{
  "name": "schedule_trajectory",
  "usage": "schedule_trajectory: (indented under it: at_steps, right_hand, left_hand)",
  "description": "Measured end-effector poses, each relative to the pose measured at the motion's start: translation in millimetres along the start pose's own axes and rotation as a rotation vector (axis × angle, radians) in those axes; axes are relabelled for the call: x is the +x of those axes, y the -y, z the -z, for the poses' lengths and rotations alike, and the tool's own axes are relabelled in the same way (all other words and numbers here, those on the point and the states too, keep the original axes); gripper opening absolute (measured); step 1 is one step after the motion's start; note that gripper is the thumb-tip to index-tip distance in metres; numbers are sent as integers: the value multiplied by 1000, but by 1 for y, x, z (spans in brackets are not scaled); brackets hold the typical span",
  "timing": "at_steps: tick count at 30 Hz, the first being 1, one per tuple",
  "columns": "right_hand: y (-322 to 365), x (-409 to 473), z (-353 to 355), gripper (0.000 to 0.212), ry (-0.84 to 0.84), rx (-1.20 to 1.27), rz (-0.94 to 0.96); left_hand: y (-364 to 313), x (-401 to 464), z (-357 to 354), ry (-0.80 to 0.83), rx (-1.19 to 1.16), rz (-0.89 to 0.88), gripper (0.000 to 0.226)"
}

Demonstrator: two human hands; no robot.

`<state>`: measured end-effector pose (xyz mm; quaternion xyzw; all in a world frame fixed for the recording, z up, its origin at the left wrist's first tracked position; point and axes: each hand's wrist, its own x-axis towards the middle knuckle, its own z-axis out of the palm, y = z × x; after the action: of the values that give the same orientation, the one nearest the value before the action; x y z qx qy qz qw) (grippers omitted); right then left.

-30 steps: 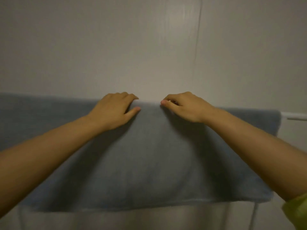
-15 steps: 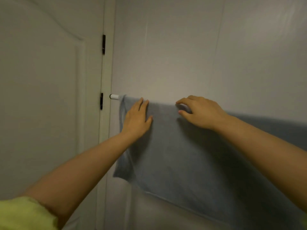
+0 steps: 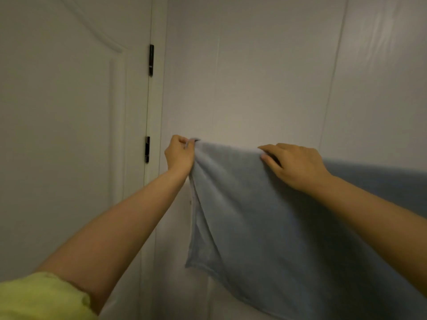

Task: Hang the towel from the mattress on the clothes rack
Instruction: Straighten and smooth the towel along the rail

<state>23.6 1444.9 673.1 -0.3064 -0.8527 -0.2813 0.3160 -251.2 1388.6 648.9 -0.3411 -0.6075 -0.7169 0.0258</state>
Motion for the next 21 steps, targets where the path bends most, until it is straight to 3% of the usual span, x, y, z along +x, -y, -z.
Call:
schedule_trajectory:
  at_steps: [4,10,13,16,19,21]
  right_hand:
    - [-6,-1,4,46,43,-52,-84]
    - [-15,18,13,58,298,60,-301]
    - [-24,31,17,57,342,164,-364]
    - [-27,39,13,54,199,119,-425]
    - [-24,46,14,54,302,73,-447]
    - [-23,47,23,58,295,80,-427]
  left_hand:
    - [-7,35,7,-71,72,-62,10]
    - [-12,56,-3,23,655,-462,17]
    - [-19,61,-10,39,810,-490,16]
    - [-19,64,-16,52,939,-484,18]
    - [-27,60,-18,75,1089,-502,23]
    - [-38,54,-18,64,1049,-785,27]
